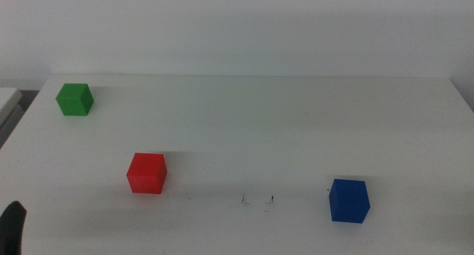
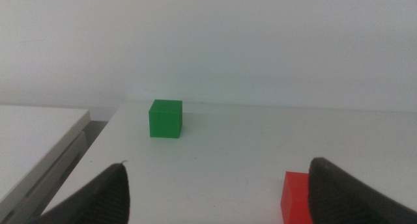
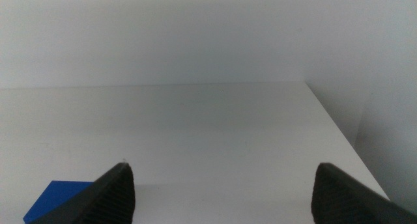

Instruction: Stack red cubes first, then green, then blue cubes in a specific spot.

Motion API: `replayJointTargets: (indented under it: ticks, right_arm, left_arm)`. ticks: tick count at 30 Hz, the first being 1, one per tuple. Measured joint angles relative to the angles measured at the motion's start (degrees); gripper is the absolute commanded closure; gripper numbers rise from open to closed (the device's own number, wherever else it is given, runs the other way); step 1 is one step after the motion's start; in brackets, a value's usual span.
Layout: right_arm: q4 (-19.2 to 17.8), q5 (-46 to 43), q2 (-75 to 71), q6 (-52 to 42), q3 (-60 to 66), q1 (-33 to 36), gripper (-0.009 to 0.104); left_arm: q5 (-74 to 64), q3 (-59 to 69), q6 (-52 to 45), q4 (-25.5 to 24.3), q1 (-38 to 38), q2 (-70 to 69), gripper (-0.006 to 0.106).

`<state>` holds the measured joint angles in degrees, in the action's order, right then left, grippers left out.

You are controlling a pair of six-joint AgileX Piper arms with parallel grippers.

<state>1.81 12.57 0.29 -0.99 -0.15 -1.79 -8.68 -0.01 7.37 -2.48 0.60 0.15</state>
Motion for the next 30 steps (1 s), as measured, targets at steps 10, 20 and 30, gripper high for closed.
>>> replayJointTargets:
  ticks: [10, 20, 30]
  right_arm:
    - [0.0, 0.0, 0.0, 0.0, 0.0, 0.0, 0.008]
    - [0.0, 0.0, 0.0, 0.0, 0.0, 0.0, 0.008]
    - [0.0, 0.0, 0.0, 0.0, 0.0, 0.0, 0.008]
  left_arm:
    - [-19.2, -18.9, -1.7, 3.7, 0.0, 21.1, 0.007]
    - [-35.1, -45.7, -3.0, 13.3, 4.4, 62.5, 0.007]
    - [-35.6, -59.1, 3.4, 7.5, 15.5, 85.2, 0.007]
